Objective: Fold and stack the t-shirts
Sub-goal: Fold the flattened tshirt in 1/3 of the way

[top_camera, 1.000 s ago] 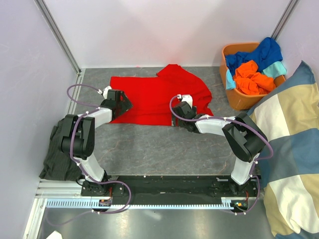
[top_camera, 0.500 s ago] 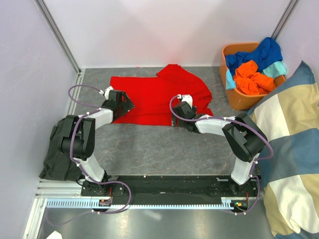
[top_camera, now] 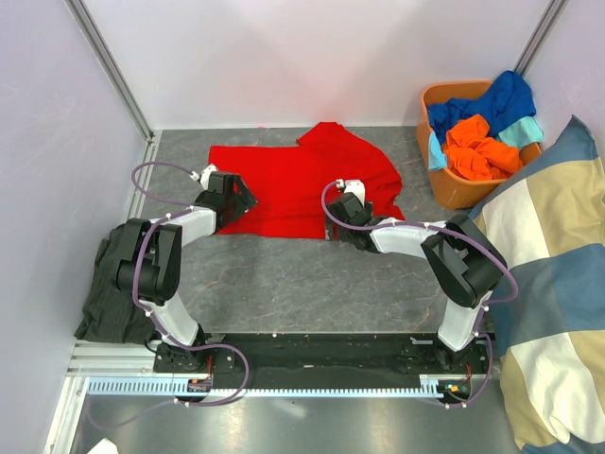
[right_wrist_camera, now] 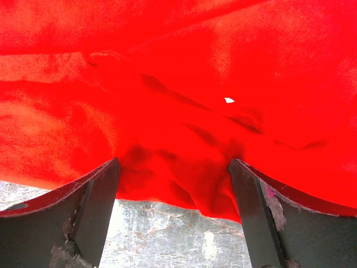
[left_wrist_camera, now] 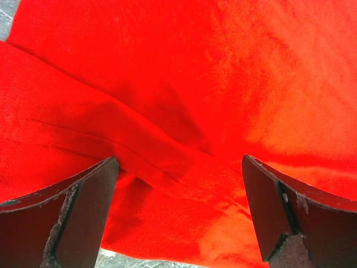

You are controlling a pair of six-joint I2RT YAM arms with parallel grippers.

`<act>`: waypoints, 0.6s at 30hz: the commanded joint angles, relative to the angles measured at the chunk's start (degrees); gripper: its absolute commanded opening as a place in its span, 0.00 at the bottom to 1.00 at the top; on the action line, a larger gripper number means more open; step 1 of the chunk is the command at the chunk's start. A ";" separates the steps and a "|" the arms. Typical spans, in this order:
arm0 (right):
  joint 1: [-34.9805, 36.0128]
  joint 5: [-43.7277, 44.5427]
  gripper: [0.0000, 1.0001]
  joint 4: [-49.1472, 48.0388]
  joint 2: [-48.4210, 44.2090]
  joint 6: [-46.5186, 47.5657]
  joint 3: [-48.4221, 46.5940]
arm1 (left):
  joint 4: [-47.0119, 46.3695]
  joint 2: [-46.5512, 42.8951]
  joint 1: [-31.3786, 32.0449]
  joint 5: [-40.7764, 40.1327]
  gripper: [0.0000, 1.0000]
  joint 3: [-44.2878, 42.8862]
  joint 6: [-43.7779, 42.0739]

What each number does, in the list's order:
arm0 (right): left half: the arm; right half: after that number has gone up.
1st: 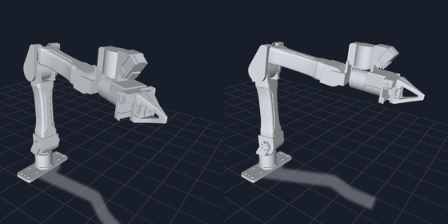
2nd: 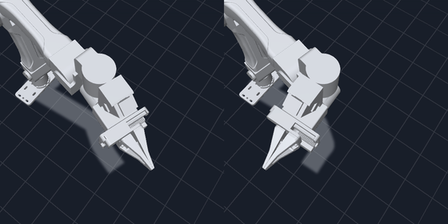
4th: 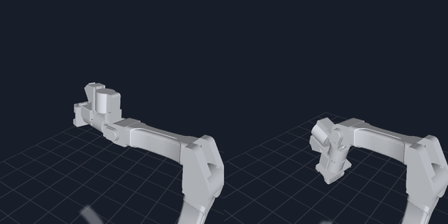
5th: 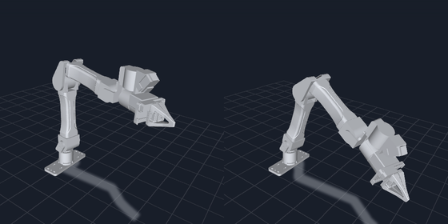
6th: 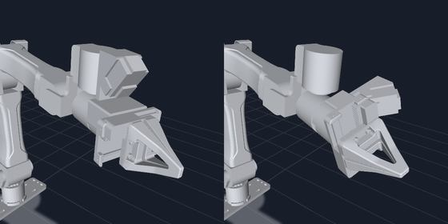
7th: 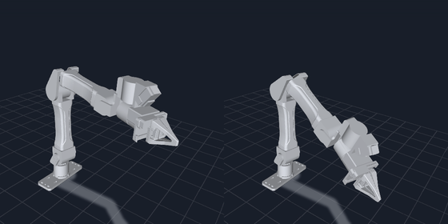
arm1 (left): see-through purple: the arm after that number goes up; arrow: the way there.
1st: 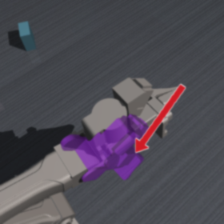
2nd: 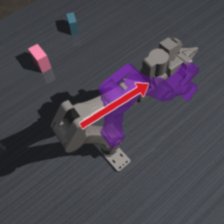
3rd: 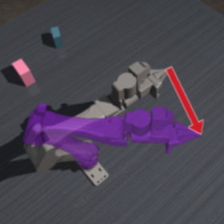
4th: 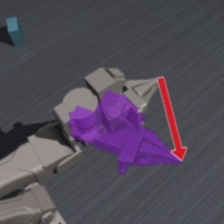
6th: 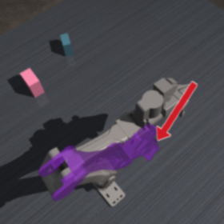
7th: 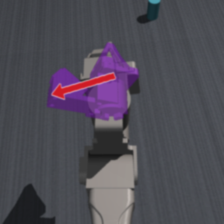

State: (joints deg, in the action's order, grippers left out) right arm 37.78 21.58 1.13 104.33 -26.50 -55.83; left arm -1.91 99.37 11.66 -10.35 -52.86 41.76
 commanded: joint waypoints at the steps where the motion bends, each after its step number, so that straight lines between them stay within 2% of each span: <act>1: -0.25 -5.15 0.89 14.26 6.41 -2.24 4.33 | -1.16 0.82 0.47 0.24 0.99 -1.19 2.01; 8: -0.25 -5.24 0.89 14.43 6.58 -2.15 4.07 | -0.55 2.66 0.03 -4.14 0.99 -3.73 -0.53; 18: -0.34 -5.32 0.89 14.61 6.94 -2.06 3.80 | 0.07 7.32 -2.69 -5.91 0.99 -8.66 -3.08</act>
State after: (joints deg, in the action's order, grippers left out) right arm 37.89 21.78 1.91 104.71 -26.17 -56.40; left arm -1.87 104.95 10.07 -13.34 -59.16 41.39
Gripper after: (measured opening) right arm 0.889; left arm 0.992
